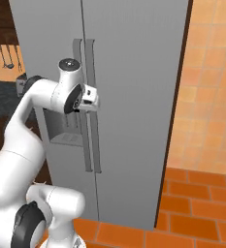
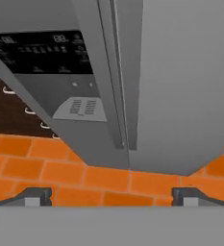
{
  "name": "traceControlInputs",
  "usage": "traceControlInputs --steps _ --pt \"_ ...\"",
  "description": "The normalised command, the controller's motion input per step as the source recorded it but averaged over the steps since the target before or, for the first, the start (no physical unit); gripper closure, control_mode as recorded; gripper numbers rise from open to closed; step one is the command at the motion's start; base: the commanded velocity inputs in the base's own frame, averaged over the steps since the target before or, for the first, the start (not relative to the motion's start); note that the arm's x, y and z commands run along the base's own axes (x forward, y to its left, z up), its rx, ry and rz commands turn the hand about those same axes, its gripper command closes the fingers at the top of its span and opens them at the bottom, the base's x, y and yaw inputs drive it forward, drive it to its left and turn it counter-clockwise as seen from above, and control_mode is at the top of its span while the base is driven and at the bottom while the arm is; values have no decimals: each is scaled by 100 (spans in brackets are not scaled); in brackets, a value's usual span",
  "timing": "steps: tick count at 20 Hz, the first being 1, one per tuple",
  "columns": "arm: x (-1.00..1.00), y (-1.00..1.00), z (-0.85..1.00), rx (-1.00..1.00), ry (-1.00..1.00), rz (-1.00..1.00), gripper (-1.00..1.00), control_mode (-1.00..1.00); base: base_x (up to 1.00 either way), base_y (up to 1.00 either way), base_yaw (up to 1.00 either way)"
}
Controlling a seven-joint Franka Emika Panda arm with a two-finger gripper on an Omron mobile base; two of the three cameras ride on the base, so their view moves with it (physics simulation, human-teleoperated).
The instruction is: Take the strawberry from the fridge and place it on top of the pancake, located on the dining counter.
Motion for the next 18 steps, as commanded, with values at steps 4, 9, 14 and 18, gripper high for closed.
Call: traceControlInputs --steps 4,9,14,18 --pt "16 -6 -4 3 -18 0 -100 -100 0 0 0" --pt "18 0 -8 -4 -4 -2 -100 -100 0 0 0" --pt "21 -7 5 0 -17 4 -100 -100 0 0 0" --pt "16 -5 22 -2 -10 2 -100 -100 0 0 0"
